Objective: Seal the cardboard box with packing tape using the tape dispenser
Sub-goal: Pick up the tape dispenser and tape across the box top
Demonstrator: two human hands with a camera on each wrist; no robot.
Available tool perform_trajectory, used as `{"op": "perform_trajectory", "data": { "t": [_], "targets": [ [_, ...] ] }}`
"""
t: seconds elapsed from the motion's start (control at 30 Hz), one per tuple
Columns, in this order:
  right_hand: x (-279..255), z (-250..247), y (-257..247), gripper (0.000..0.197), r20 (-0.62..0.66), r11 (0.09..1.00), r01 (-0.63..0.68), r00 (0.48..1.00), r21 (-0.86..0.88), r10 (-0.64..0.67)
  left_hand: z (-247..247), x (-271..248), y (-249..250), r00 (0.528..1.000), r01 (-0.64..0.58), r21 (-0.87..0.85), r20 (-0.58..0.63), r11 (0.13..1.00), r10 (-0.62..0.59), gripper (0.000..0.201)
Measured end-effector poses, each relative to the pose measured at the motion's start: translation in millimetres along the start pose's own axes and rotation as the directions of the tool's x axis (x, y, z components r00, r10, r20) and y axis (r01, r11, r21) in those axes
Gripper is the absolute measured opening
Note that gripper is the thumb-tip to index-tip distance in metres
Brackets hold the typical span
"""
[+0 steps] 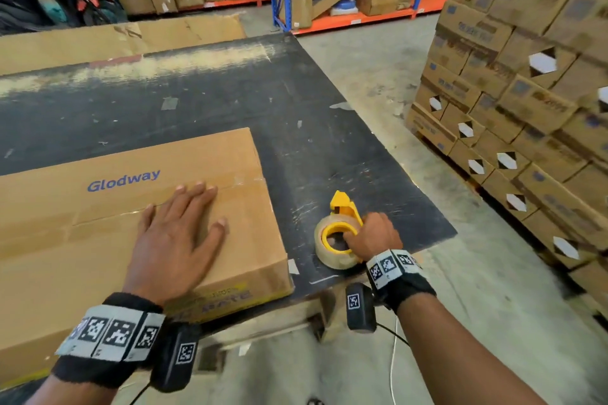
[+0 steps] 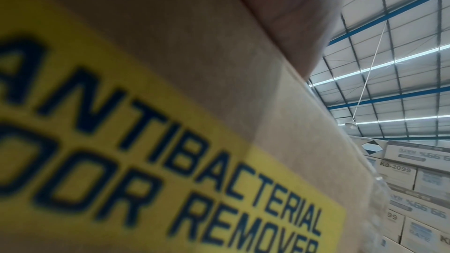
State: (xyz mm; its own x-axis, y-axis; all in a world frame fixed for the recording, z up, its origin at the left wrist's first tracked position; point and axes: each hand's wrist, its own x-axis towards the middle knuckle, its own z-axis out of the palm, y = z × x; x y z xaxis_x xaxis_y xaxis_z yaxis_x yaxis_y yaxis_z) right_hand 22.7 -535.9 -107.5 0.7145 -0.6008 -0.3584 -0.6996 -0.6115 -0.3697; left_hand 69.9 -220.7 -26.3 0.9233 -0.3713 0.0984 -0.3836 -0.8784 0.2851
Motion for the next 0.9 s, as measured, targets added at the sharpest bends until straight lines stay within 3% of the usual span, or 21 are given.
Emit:
{"op": "perform_trajectory", "data": {
  "t": [0.07, 0.13, 0.2, 0.27, 0.37, 0.43, 0.53, 0.63, 0.77, 0.9],
  "targets": [
    [8, 1, 3, 0.036, -0.023, 0.997, 0.011, 1.000, 0.082, -0.009, 1, 1, 0, 1.000, 0.004, 0.010, -0.002, 1.000, -0.004, 0.069],
    [14, -2, 9, 0.034, 0.016, 0.948, -0.012, 1.000, 0.319, 0.007, 1, 1, -1, 1.000, 0.007, 0.015, -0.004, 1.000, -0.007, 0.068],
    [11, -11, 12, 0.034, 0.123, 0.749, -0.072, 0.992, 0.659, -0.013, 0, 1, 0, 1.000, 0.007, 0.013, -0.008, 1.000, -0.007, 0.067],
    [3, -33, 8, 0.018, 0.196, 0.506, -0.124, 0.977, 0.854, -0.090, -1, 1, 1, 1.000, 0.012, 0.009, -0.011, 1.000, -0.012, 0.066],
    [-8, -75, -14, 0.009, 0.070, 0.305, 0.031, 0.947, 0.952, -0.314, -1, 1, 2, 1.000, 0.022, 0.013, -0.009, 1.000, -0.022, 0.066],
    [-13, -100, -42, 0.016, -0.070, 0.297, 0.250, 0.859, 0.922, -0.507, -2, 1, 1, 1.000, 0.024, 0.010, -0.007, 1.000, -0.024, 0.066],
    [-18, -114, -101, 0.041, -0.240, 0.338, 0.605, 0.675, 0.721, -0.698, -1, 1, 1, 1.000, 0.026, 0.011, -0.013, 1.000, -0.026, 0.064],
    [-26, -99, -156, 0.053, -0.248, 0.336, 0.805, 0.497, 0.488, -0.831, 2, 1, 0, 0.999, 0.033, 0.006, -0.039, 0.999, -0.033, 0.063],
    [-31, -76, -188, 0.053, -0.160, 0.333, 0.894, 0.392, 0.301, -0.906, 4, 1, 0, 0.997, 0.048, -0.022, -0.065, 0.999, -0.050, 0.064],
    [-26, -70, -192, 0.053, -0.095, 0.360, 0.906, 0.387, 0.223, -0.917, -12, -10, -20, 0.997, 0.065, -0.106, -0.040, 0.992, -0.069, 0.068]
  ]
}}
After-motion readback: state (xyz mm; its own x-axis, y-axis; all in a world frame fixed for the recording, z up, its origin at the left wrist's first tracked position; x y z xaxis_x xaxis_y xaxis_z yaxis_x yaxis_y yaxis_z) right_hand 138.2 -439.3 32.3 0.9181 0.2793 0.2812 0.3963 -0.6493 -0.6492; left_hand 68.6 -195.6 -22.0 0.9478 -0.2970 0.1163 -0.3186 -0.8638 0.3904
